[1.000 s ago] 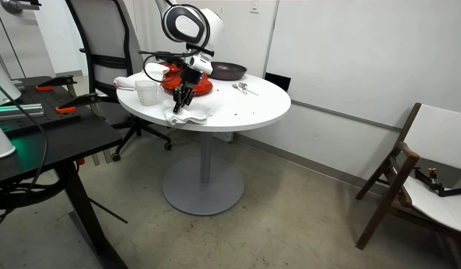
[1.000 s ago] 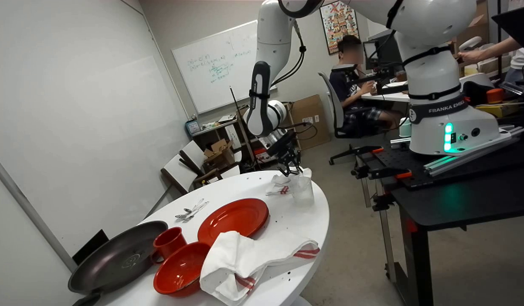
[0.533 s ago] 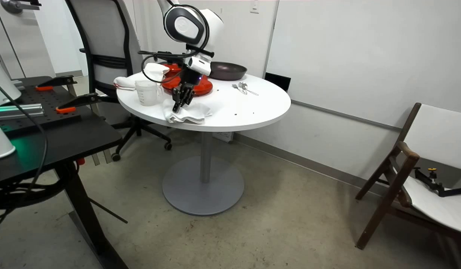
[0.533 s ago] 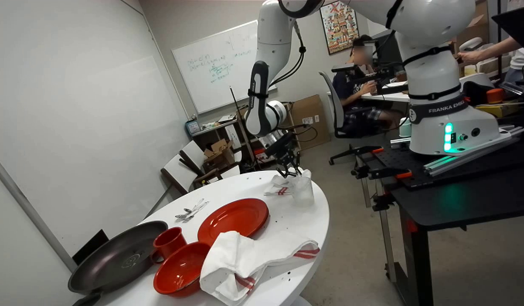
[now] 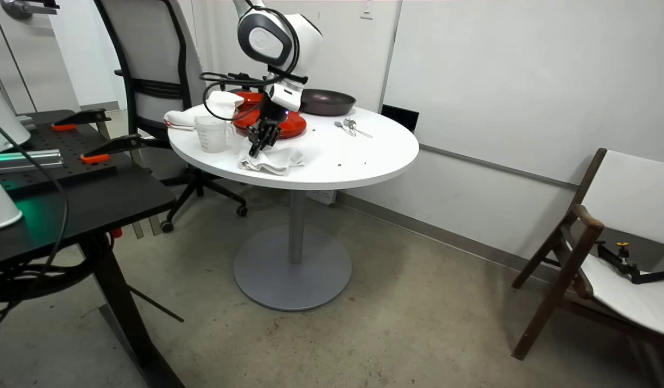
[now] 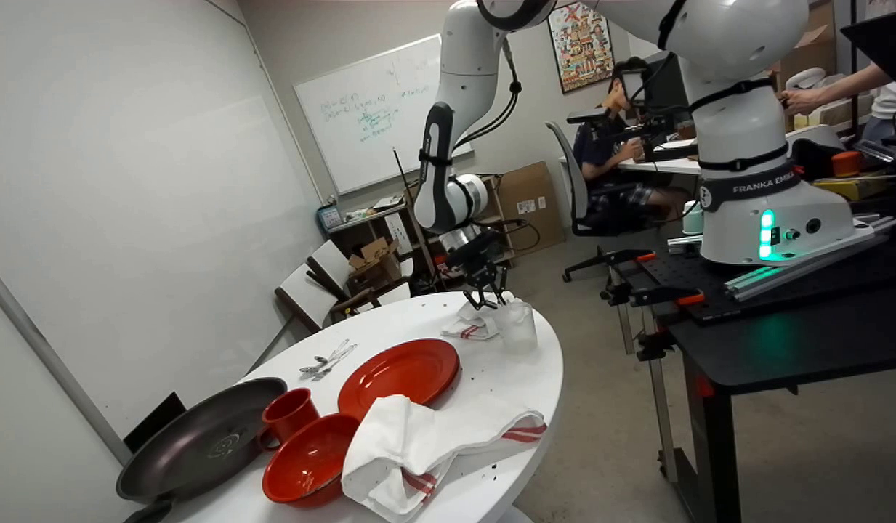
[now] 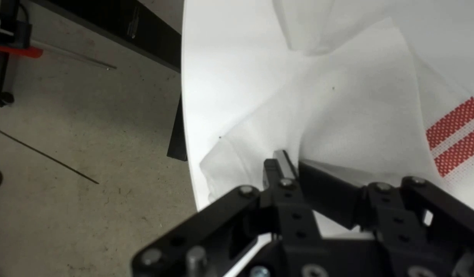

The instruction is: Use the towel on the right to wipe the countertop

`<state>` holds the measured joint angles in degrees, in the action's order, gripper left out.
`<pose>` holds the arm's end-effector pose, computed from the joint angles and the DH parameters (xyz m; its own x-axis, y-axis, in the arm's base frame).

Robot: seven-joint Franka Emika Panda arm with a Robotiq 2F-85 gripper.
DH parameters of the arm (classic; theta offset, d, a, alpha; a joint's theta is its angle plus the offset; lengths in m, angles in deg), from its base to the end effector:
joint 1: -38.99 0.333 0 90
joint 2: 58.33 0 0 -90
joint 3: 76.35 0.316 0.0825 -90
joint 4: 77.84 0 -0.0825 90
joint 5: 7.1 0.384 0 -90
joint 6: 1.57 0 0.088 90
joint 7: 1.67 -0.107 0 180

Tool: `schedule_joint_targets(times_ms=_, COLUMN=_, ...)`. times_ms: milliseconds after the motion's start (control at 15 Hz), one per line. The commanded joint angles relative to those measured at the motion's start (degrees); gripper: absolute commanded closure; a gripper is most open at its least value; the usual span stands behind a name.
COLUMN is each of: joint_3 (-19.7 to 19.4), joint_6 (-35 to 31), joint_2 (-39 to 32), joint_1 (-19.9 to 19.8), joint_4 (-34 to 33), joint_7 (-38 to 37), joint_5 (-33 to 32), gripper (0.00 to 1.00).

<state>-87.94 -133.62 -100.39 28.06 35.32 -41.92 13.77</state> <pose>0.5102 -0.2112 0.0729 0.1600 -0.9415 -0.2966 -0.9486 -0.2298 0.2177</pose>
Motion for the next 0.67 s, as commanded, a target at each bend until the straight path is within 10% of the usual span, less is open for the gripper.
schedule_joint_targets(times_ms=0, joint_3=2.5, joint_6=-1.8, joint_2=0.4, joint_1=-2.0, joint_4=-0.2, joint_7=4.2, joint_5=3.9, gripper=0.99)
schedule_joint_targets(times_ms=600, joint_3=0.0, joint_6=-7.3, joint_2=0.1, joint_1=0.9, joint_4=-2.3, joint_7=11.0, joint_5=-1.8, gripper=0.99)
